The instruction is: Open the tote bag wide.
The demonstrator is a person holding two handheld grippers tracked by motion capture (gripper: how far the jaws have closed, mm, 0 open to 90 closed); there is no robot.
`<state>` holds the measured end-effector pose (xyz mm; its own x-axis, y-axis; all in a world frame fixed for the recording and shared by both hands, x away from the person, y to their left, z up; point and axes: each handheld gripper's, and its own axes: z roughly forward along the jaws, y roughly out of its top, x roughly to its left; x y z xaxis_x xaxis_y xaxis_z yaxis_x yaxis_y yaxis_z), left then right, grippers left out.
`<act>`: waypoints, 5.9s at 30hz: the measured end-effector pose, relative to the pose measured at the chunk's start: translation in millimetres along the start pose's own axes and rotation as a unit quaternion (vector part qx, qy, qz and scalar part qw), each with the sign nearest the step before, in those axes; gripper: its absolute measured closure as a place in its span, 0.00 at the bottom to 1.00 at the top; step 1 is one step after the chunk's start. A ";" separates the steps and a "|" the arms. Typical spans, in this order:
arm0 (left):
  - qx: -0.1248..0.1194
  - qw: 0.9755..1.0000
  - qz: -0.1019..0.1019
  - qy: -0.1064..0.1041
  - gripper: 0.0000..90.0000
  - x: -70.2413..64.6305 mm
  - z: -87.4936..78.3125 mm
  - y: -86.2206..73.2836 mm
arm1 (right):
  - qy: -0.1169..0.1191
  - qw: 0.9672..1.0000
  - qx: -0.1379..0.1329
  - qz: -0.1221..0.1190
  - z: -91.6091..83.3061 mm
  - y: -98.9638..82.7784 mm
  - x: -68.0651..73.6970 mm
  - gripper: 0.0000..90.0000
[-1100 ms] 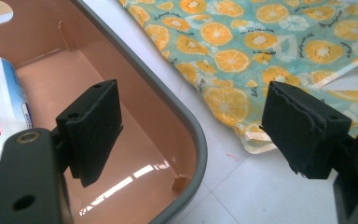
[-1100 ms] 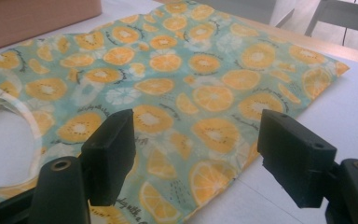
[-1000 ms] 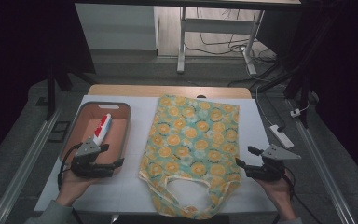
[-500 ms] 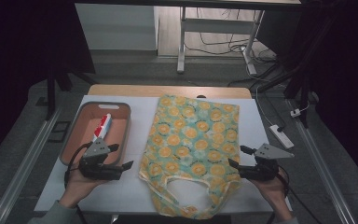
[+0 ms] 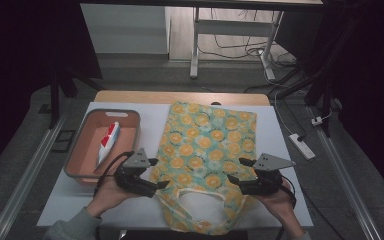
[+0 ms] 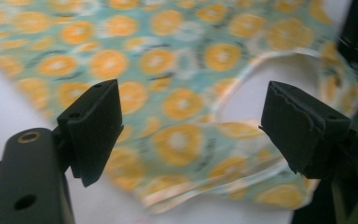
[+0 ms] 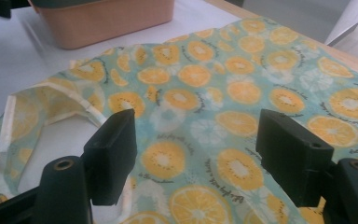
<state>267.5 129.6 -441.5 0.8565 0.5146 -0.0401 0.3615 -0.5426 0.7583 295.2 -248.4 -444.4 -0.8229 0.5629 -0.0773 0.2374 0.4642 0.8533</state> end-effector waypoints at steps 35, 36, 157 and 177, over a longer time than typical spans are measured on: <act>0.075 0.995 0.021 -0.062 0.98 -19.2 45.6 1.0 | 0.009 1.000 0.017 0.014 8.5 -11.8 -1.3 0.33; 0.075 0.995 0.021 -0.062 0.98 -19.2 45.6 1.0 | 0.010 1.000 0.016 0.013 7.6 -10.9 -0.9 0.33; 0.057 0.979 0.132 -0.143 0.92 -109.1 80.8 1.5 | 0.005 0.985 0.063 0.160 68.2 25.4 -72.4 0.97; 0.042 0.996 0.062 0.040 0.75 -23.7 68.3 41.8 | 0.028 0.986 0.066 0.149 71.7 28.0 -63.1 0.97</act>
<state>287.5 49.4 -453.3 0.8655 0.4896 0.1056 0.2867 -0.6573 0.6970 390.8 -222.0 -452.6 -0.7328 0.6508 0.1985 0.5354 0.3715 0.7585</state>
